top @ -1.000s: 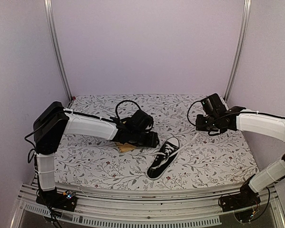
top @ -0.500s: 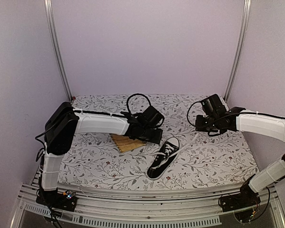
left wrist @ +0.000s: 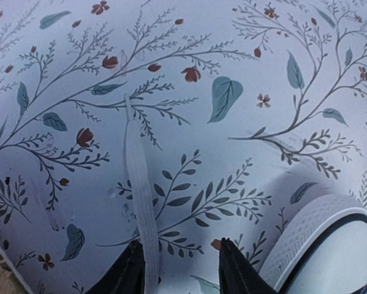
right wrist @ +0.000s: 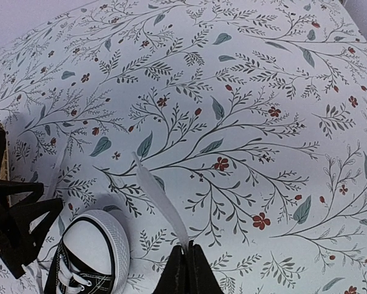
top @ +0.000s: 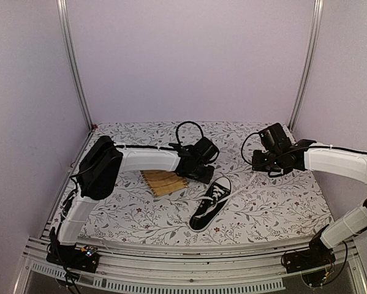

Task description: Tie the shoes

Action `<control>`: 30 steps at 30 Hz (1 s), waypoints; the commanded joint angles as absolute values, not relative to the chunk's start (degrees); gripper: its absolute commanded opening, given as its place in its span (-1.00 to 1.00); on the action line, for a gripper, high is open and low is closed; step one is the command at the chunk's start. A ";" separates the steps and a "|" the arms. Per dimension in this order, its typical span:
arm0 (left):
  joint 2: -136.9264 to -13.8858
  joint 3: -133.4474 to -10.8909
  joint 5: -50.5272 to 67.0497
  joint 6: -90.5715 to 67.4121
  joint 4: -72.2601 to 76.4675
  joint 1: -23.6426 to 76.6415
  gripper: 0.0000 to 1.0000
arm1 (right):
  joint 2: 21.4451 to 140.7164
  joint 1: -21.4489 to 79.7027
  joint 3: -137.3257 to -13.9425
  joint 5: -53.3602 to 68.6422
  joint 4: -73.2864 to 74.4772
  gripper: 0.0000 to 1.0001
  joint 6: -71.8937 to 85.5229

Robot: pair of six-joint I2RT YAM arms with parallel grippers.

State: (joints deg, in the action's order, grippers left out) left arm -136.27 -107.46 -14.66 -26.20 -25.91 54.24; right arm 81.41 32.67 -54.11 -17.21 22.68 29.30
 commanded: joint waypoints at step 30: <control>-108.11 -79.79 -5.07 -24.25 2.57 51.48 -1.00 | 67.44 32.61 -42.07 0.85 17.64 -0.96 30.51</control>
State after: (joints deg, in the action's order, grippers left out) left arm -118.41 -85.23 -12.95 -25.23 -12.27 52.27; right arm 71.31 32.64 -44.07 -9.10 22.22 31.97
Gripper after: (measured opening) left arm 0.002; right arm 0.020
